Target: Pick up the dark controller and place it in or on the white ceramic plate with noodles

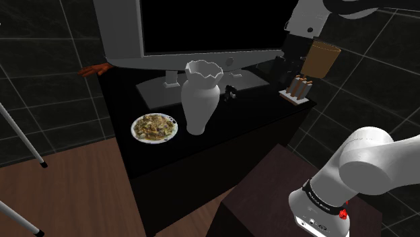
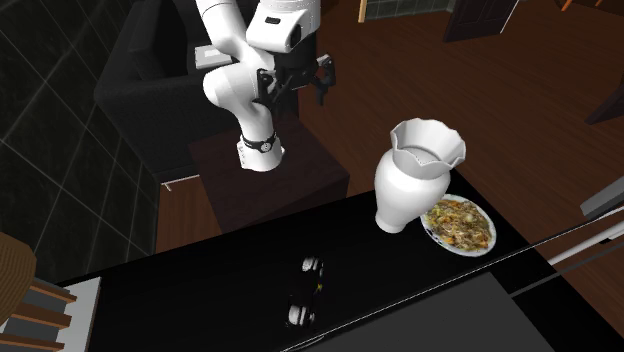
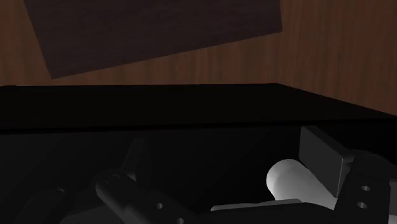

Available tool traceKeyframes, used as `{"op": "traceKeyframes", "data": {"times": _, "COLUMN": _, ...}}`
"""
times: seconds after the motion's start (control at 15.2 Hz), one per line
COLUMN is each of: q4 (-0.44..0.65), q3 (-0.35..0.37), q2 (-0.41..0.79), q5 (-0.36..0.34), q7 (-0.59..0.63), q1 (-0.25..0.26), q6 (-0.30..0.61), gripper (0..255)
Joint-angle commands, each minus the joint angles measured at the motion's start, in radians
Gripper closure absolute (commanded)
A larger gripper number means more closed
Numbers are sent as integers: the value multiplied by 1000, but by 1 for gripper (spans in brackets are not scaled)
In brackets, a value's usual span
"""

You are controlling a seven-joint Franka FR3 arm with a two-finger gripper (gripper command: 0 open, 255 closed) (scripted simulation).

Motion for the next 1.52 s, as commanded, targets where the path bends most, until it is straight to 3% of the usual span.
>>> {"op": "traceKeyframes", "data": {"times": 0.0, "q4": 0, "q3": 0, "q2": 0, "q5": 0, "q7": 0, "q1": 0, "q6": 0, "gripper": 0}}
{"op": "traceKeyframes", "data": {"times": 0.73, "q4": 31, "q3": -2, "q2": 327, "q5": -23, "q7": 129, "q1": -78, "q6": 359, "gripper": 0}}
{"op": "traceKeyframes", "data": {"times": 1.45, "q4": 200, "q3": -35, "q2": 689, "q5": -51, "q7": 260, "q1": -146, "q6": 614, "gripper": 0}}
